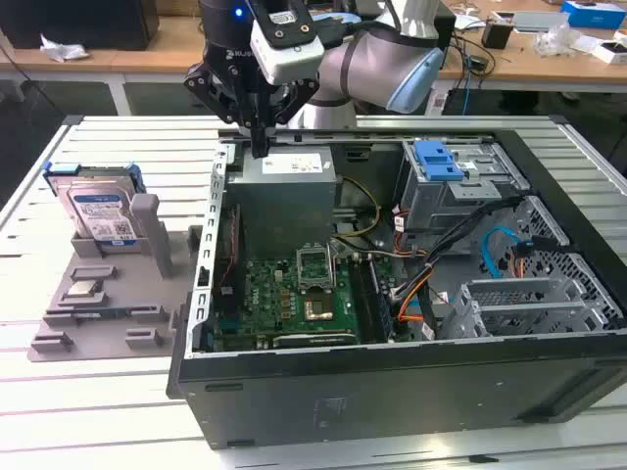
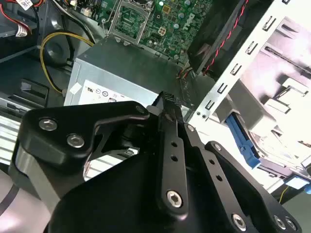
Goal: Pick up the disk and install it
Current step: 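Reach for the disk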
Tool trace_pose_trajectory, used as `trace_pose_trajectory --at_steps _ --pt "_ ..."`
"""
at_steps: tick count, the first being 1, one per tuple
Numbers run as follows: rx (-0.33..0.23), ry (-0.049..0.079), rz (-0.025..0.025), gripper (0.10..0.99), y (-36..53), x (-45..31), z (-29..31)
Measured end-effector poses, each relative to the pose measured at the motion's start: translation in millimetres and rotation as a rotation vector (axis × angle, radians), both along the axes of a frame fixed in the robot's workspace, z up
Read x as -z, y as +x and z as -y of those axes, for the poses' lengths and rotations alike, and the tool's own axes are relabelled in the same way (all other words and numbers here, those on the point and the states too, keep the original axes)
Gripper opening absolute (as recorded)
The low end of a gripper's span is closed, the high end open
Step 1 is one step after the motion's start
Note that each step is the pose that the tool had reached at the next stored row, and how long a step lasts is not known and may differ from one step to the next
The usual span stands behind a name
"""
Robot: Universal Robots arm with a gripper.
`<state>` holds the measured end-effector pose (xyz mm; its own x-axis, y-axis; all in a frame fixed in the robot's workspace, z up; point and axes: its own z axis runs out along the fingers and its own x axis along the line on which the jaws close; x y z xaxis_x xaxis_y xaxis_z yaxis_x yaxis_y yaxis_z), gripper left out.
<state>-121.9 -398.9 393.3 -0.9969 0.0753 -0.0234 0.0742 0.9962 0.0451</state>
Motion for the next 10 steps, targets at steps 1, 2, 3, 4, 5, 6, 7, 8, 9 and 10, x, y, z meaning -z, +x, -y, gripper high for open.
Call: trace_pose_trajectory --at_steps 1,2,3,4,5,6,7,8,9,10 --pt "0.0 0.0 -0.0001 0.106 -2.2 0.0 0.0" --pt "0.0 0.0 -0.0001 0.106 -8.2 0.0 0.0" --pt "0.0 0.0 -0.0001 0.106 -9.9 0.0 0.0" --pt "0.0 0.0 -0.0001 0.106 -11.1 0.0 0.0" --pt "0.0 0.0 -0.0001 0.106 -12.5 0.0 0.0" --pt "0.0 0.0 0.0 0.106 -13.6 0.0 0.0" --pt "0.0 0.0 0.0 0.106 -15.2 0.0 0.0" --pt "0.0 0.0 -0.0001 0.106 -16.8 0.0 0.0" --pt "0.0 0.0 -0.0001 0.106 -18.2 0.0 0.0" --pt "0.0 0.0 0.0 0.106 -20.5 0.0 0.0"
